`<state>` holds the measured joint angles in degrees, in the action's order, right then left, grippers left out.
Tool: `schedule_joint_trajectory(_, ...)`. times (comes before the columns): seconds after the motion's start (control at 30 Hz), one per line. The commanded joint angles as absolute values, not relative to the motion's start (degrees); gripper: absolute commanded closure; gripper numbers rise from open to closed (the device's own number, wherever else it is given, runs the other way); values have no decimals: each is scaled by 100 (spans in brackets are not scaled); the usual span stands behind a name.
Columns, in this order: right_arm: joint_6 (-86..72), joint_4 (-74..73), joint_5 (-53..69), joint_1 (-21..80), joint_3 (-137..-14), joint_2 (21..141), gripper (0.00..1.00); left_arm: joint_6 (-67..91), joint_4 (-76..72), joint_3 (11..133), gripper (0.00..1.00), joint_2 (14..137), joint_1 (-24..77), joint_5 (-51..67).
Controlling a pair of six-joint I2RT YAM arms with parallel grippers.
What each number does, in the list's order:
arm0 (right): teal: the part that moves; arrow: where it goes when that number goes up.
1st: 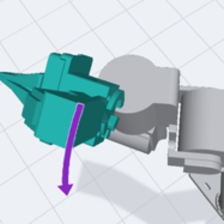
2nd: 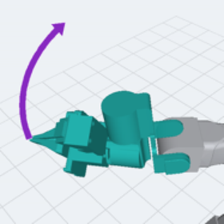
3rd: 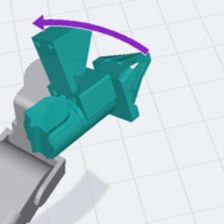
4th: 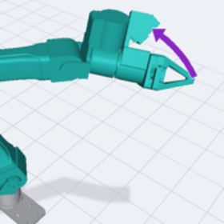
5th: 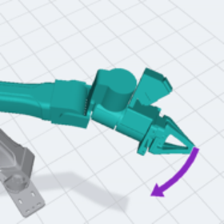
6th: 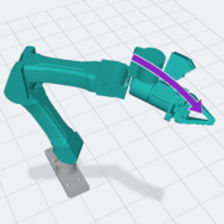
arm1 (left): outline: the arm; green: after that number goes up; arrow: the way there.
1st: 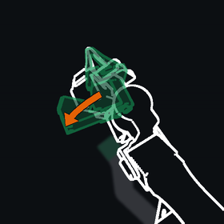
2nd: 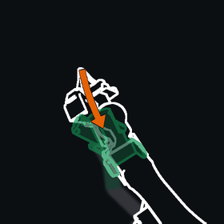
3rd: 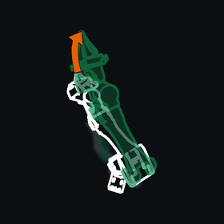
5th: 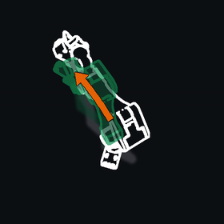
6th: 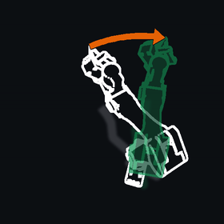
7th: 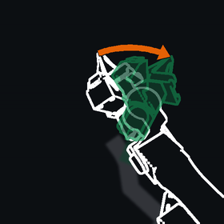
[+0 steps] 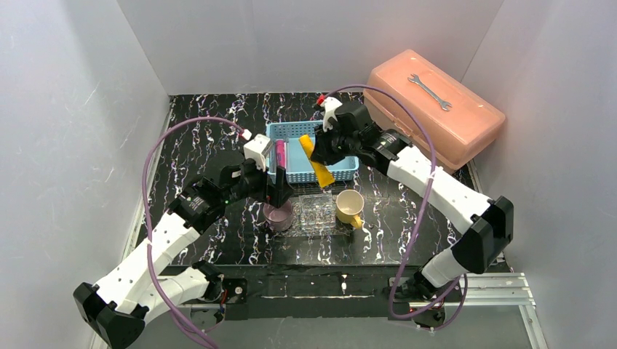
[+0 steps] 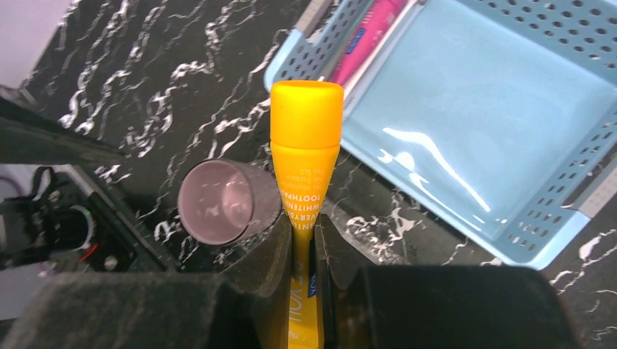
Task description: Prepare toiletry sets of a toothbrush and toothpaste on the tray
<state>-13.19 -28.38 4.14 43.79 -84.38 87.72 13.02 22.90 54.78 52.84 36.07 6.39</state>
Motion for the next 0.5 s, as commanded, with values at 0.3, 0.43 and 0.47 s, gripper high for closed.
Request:
schedule_joint_trajectory(0.3,-735,-2952,1705,4708,-7681,7501,80,2123,2351,5731,2,5145,3595,2803)
schedule_joint_trajectory(0.43,-344,-3039,1759,4986,-7509,7114,80,2698,2420,5865,2,5360,3595,3029)
schedule_joint_trajectory(0.47,-259,-3074,1751,5081,-7480,7021,80,2833,2425,5897,2,5425,3595,3114)
